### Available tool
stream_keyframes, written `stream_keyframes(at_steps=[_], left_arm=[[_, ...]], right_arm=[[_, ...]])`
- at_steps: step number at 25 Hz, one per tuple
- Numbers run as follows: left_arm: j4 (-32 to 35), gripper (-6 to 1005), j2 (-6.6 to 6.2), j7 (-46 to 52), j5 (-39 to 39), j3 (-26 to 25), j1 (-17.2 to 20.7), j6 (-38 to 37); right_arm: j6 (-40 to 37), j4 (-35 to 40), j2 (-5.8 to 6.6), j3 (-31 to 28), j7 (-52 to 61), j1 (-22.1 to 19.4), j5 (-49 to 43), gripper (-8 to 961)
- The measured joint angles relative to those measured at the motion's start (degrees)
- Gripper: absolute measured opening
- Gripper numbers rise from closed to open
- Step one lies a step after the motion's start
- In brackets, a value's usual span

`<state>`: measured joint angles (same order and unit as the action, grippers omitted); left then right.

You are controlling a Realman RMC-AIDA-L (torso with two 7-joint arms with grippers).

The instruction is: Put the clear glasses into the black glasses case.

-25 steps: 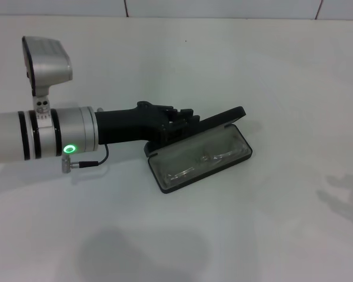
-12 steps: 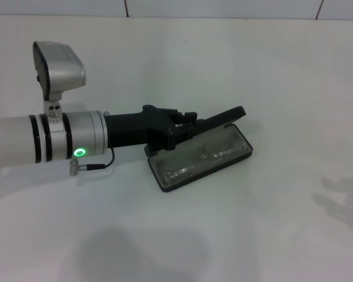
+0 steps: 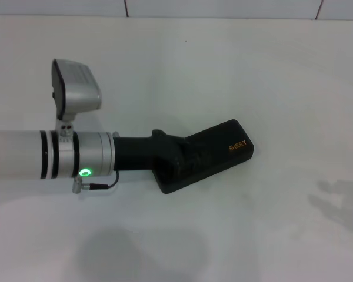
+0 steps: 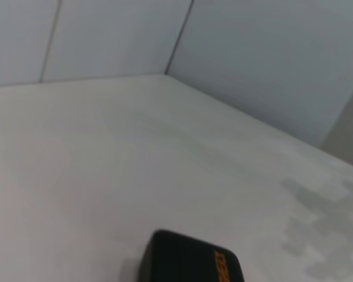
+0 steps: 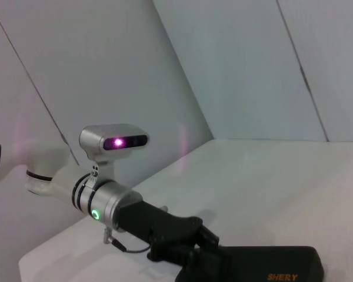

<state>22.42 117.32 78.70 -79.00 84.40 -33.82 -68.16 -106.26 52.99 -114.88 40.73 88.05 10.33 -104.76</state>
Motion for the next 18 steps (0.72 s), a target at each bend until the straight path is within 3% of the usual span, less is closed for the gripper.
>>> stream_keyframes(at_steps=[5, 12, 16, 18], left_arm=[[1.5, 217, 0.57, -2.5, -1.3, -0.5, 0.9, -4.2], [17.1, 227, 0.48, -2.5, 1.7, -10.2, 10.7, -25.7], [23.7, 307, 0.4, -1.9, 1.8, -15.9, 15.3, -35.7], [26.1, 347, 0.0, 0.1, 1.5, -16.5, 16.9, -37.4]], right_arm=[[-0.3, -0.6, -0.03, 0.1, -0.8, 0.2, 0.0, 374], [-5.2, -4.7, -0.19, 1.1, -8.5, 1.1, 4.5, 419], [-8.3, -9.5, -0.25, 5.5, -13.5, 3.1, 12.0, 444], [-8.1, -11.2, -0.33, 10.5, -15.1, 4.5, 15.4, 522]])
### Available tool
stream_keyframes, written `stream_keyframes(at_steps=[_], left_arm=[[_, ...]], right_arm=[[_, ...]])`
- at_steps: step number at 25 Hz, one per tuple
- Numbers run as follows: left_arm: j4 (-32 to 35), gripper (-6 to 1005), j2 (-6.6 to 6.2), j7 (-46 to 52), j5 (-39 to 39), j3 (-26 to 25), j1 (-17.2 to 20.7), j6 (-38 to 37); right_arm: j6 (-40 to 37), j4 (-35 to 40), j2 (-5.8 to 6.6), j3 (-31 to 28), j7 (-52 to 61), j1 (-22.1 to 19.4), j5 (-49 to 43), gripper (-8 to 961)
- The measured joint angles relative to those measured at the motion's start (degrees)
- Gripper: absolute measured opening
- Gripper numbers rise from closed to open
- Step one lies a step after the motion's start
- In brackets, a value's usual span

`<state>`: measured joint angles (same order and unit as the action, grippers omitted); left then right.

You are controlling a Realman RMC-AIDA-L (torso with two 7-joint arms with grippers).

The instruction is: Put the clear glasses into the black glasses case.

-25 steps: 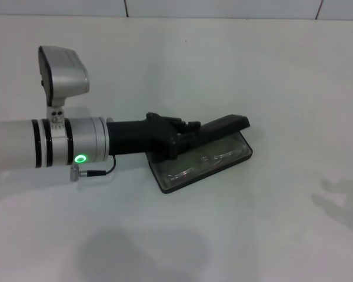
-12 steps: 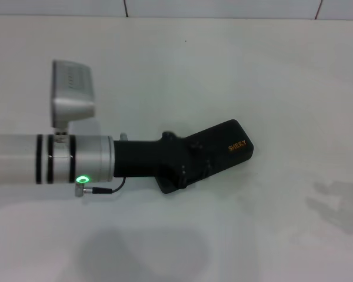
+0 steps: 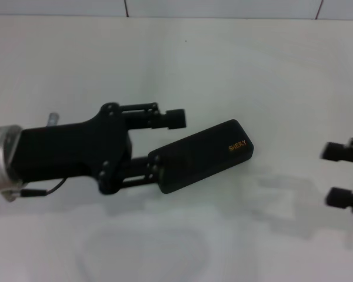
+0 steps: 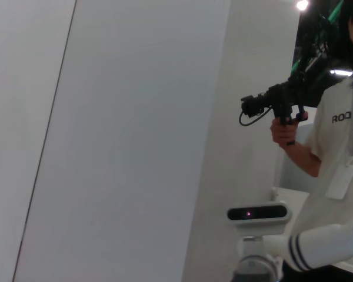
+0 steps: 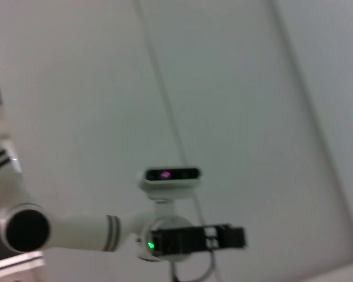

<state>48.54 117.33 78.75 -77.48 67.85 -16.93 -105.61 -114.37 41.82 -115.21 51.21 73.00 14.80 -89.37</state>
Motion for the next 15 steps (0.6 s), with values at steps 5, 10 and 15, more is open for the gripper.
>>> stream_keyframes(at_steps=[5, 10, 15], left_arm=[[1.2, 447, -0.6, 0.6, -3.0, 0.0, 2.0, -2.0], [0.4, 667, -1.0, 0.1, -6.7, -2.4, 3.5, -2.1], [-0.4, 667, -0.92, -2.0, -7.7, -3.3, 3.9, -2.3]], right_arm=[[4.3, -2.6, -0.31, 11.6, -2.1, 4.5, 6.3, 681], [6.6, -6.0, -0.86, 14.9, -2.2, 10.1, 6.9, 695], [6.7, -7.4, -0.93, 15.0, -2.3, 11.0, 7.4, 697]])
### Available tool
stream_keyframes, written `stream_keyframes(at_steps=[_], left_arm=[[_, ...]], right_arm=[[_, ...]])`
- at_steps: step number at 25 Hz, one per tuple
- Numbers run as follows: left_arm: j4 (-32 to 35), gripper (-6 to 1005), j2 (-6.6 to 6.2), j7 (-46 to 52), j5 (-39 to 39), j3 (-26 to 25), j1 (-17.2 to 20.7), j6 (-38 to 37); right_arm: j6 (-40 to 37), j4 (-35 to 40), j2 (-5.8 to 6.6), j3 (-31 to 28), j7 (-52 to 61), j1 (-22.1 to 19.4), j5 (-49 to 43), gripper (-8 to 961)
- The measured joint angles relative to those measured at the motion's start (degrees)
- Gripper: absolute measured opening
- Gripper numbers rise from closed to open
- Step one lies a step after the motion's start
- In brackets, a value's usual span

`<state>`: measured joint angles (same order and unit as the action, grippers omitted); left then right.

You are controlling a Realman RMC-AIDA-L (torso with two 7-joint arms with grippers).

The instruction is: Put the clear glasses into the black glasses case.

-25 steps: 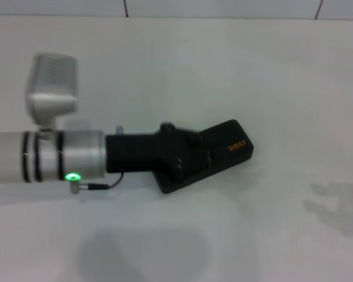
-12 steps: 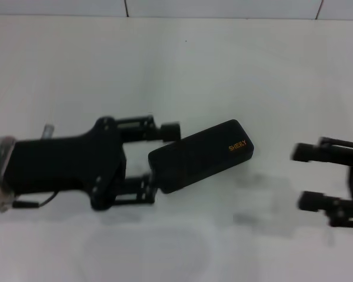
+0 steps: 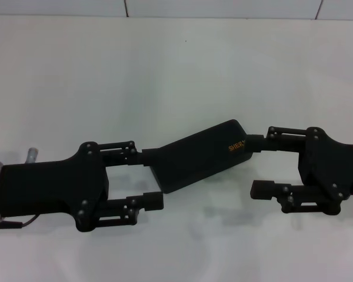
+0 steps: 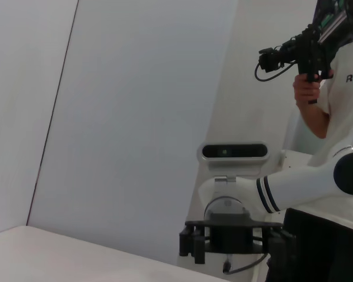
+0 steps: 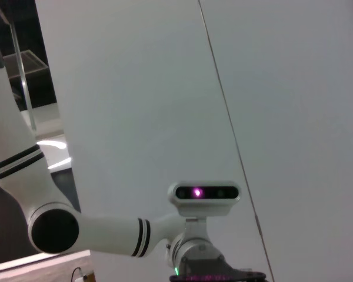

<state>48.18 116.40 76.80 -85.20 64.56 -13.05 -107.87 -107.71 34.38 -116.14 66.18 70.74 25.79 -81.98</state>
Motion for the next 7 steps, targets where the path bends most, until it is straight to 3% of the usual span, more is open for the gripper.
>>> stream_keyframes(at_steps=[7], left_arm=[[-0.4, 667, 0.01, -0.8, -0.4, -0.1, 0.2, 0.0]], right_arm=[[0.0, -1.0, -0.05, 0.1, -0.2, 0.0, 1.1, 698]])
